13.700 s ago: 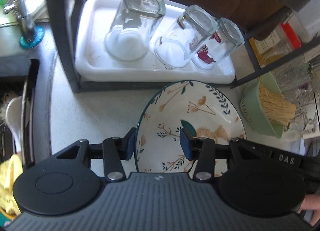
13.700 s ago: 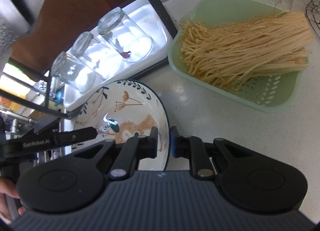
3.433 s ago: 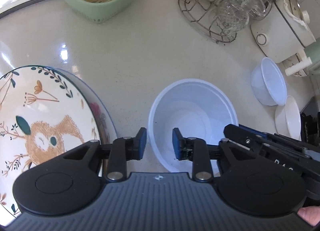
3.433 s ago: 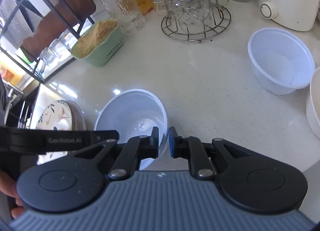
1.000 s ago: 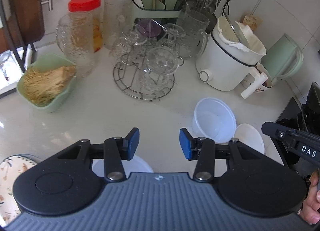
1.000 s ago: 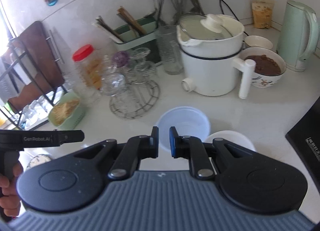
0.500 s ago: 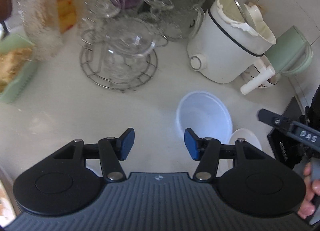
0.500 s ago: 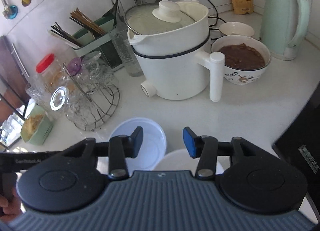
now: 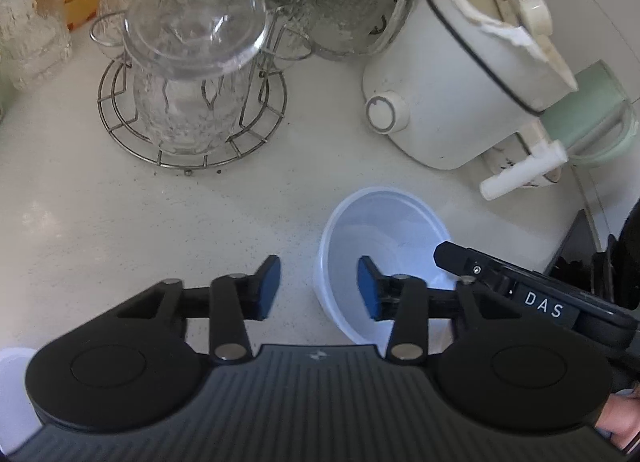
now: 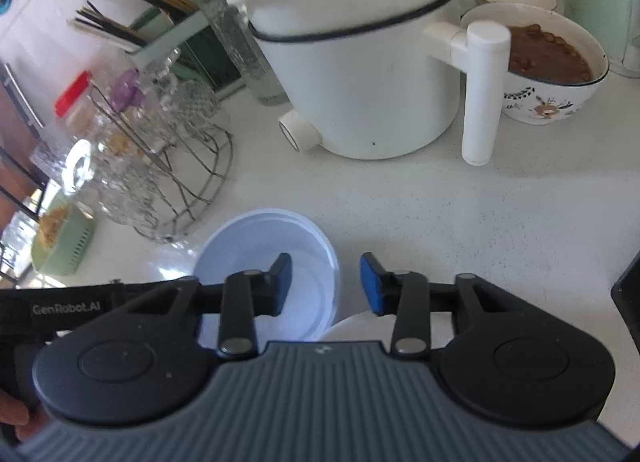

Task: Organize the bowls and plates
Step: 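Move the left tool to the second translucent plastic bowl, then close the left tool on the translucent bowl's rim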

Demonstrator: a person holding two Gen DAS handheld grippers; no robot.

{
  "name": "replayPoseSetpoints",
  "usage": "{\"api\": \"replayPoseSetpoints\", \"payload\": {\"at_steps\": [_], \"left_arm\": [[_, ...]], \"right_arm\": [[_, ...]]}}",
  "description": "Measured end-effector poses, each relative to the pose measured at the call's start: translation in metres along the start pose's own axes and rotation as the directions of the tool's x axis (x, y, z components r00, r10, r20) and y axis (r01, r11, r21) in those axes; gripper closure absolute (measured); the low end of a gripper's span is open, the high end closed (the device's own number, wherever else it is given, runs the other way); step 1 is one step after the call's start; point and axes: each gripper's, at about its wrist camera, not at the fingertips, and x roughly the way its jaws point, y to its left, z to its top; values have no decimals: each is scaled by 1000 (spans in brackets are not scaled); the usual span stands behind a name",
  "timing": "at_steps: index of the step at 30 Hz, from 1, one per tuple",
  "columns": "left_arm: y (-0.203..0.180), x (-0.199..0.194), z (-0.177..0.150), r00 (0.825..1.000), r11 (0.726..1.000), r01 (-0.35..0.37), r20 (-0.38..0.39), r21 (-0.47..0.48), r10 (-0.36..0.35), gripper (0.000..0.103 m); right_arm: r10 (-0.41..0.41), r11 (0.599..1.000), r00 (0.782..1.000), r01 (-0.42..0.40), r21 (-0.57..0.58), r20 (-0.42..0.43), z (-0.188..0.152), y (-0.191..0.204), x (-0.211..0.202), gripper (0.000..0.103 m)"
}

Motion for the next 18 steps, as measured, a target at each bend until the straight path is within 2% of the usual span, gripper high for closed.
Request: {"api": "replayPoseSetpoints", "payload": {"at_steps": [1, 3, 6, 11, 18], "left_arm": [[1, 3, 0, 1000, 1000, 3, -2, -11, -3, 68], [1, 7, 0, 1000, 1000, 5, -1, -22, -5, 79], [0, 10, -1, 1000, 1000, 12, 1, -24, -12, 89], [-2, 6, -1, 1000, 999, 4, 21, -35, -4, 89], [-4, -22, 2, 998, 999, 9, 58, -49, -6, 89]], "right_arm": [[-1, 1000, 1000, 1, -1, -5, 0, 0, 3, 71], [-9, 1000, 1000, 8, -7, -11, -2, -1, 6, 82], [4, 1000, 1000, -4, 4, -11, -2, -2, 7, 86], [30, 1000, 1000, -30, 6, -1, -1, 0, 6, 87], [67, 998, 997, -67, 14, 30, 6, 10, -13, 87]]}}
